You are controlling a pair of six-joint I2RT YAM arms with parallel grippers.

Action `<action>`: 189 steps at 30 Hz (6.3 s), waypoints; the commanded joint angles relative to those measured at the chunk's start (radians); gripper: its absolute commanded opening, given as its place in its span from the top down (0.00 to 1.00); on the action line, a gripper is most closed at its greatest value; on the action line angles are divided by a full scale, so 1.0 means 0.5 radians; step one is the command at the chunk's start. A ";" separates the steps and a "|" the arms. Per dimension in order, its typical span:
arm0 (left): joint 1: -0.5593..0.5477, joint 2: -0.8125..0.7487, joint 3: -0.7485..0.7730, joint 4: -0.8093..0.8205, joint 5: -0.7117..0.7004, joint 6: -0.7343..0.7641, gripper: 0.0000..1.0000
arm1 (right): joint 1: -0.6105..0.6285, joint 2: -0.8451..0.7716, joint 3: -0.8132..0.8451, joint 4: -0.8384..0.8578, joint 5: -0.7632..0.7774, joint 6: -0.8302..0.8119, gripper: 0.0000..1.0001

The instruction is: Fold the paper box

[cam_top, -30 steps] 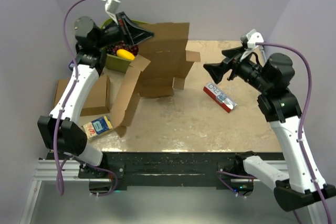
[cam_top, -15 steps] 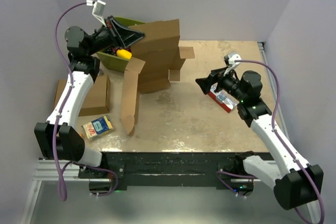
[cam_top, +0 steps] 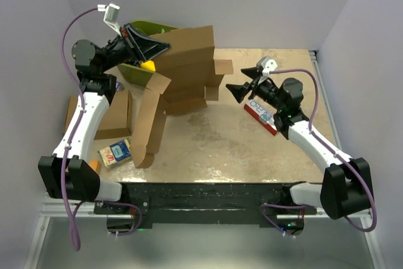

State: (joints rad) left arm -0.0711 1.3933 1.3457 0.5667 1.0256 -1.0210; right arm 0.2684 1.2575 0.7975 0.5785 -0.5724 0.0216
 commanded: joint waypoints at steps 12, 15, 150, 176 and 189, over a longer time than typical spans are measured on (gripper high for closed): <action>0.023 -0.173 -0.117 0.302 0.075 -0.296 1.00 | 0.040 0.234 0.188 0.702 -0.506 0.095 0.18; 0.023 -0.188 -0.126 0.312 0.075 -0.305 1.00 | 0.046 0.295 0.249 0.736 -0.649 0.217 0.33; -0.671 -0.243 -0.479 -1.256 -2.309 1.904 1.00 | 0.795 -0.382 -0.453 -1.006 2.292 1.132 0.47; -0.665 -0.452 -0.817 -1.029 -1.741 1.916 1.00 | 0.371 -1.067 -0.120 -1.399 1.458 0.865 0.12; -0.665 -0.492 -0.866 -0.958 -1.343 2.033 1.00 | 0.424 -0.571 0.248 -1.037 0.609 0.209 0.10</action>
State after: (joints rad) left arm -0.4061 1.1683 0.9161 0.0406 0.2268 -0.0551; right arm 0.4656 0.9047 0.7879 -0.0292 -0.0303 0.3653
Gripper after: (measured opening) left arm 0.021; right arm 0.890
